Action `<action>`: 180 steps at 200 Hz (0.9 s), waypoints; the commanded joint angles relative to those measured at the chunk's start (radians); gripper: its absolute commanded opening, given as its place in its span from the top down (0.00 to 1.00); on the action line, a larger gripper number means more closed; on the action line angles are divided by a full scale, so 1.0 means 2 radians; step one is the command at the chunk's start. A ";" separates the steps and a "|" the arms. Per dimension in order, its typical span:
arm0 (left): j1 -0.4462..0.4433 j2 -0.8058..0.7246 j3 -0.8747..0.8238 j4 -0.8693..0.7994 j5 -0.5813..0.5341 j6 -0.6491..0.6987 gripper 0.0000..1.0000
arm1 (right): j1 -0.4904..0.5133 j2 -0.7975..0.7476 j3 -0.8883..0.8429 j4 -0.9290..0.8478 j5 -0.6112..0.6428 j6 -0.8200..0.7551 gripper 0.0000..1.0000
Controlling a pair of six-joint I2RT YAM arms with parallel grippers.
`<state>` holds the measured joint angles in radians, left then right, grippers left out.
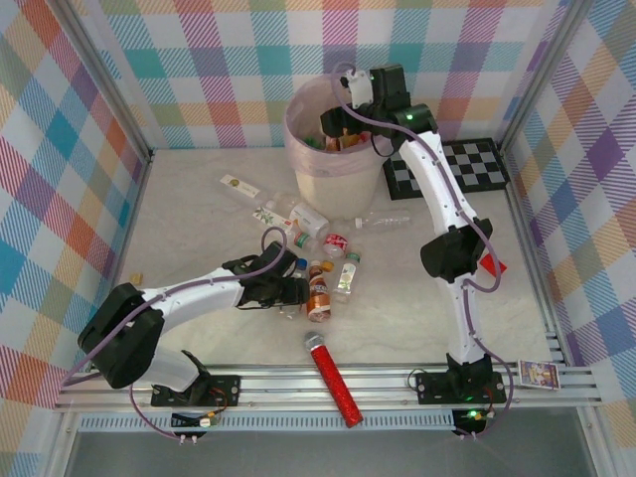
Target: Put the plastic bottles in the bin
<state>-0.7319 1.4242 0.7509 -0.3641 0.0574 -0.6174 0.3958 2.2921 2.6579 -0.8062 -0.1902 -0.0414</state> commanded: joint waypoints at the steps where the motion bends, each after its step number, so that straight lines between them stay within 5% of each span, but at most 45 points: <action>1: -0.006 0.009 0.002 -0.004 -0.009 -0.003 0.36 | -0.001 -0.030 0.000 0.000 0.006 -0.013 0.03; 62: -0.006 0.003 0.010 -0.020 -0.022 0.005 0.50 | -0.001 -0.134 -0.051 0.004 -0.005 -0.010 0.01; 145: -0.005 -0.037 0.092 -0.092 -0.053 0.084 0.61 | -0.002 -0.477 -0.550 0.095 0.037 0.066 0.01; 180: -0.001 -0.026 0.147 -0.100 -0.045 0.136 0.62 | -0.002 -0.575 -0.691 0.090 0.030 0.134 0.01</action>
<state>-0.7319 1.3769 0.9802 -0.5285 -0.0292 -0.4511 0.3939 1.2232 1.3975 -0.6518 -0.1211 0.1005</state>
